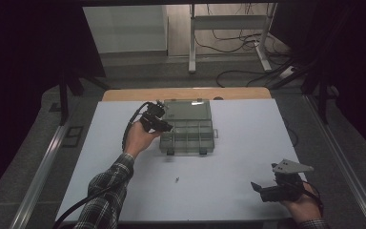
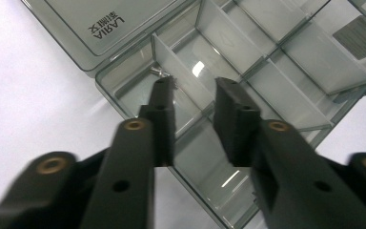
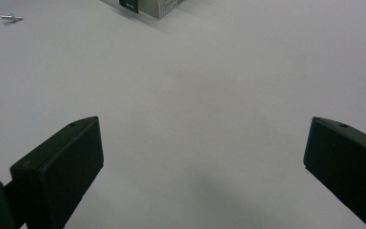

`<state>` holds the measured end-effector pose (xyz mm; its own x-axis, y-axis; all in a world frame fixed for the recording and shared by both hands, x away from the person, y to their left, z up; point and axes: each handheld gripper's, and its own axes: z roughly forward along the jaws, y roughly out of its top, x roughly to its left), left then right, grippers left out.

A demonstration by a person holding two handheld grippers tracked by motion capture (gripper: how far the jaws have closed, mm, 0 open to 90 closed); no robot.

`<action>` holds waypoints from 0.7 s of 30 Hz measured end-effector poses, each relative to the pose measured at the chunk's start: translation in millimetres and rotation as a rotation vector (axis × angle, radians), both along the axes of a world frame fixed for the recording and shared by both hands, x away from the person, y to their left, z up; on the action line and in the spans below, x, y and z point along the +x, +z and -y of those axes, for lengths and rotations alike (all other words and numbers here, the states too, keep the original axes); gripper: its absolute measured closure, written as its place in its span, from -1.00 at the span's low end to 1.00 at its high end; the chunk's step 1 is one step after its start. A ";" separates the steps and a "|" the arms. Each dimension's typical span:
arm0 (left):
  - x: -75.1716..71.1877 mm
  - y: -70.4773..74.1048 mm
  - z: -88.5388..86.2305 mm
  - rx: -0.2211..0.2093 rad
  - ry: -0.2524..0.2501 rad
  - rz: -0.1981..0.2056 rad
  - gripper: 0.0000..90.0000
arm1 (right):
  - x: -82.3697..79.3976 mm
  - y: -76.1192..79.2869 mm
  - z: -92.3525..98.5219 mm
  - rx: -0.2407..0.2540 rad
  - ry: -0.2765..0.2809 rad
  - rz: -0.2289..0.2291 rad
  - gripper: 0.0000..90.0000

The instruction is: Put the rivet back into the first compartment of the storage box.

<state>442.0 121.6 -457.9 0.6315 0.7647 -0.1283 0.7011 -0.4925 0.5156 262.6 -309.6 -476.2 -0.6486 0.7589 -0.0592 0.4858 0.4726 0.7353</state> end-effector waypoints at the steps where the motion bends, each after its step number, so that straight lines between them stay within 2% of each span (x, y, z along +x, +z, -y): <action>1: -1.3 0.5 -0.9 -0.006 0.003 0.005 0.35 | 0.0 0.0 0.0 -0.001 0.001 0.001 -1.00; 11: -14.8 9.3 -9.1 -0.043 -0.019 0.035 -0.19 | 0.1 -0.3 0.0 -0.005 -0.002 -0.002 -1.00; 21: -28.4 12.0 -19.7 -0.080 -0.020 0.028 -0.63 | -0.1 -0.5 0.0 -0.008 -0.004 -0.002 -1.00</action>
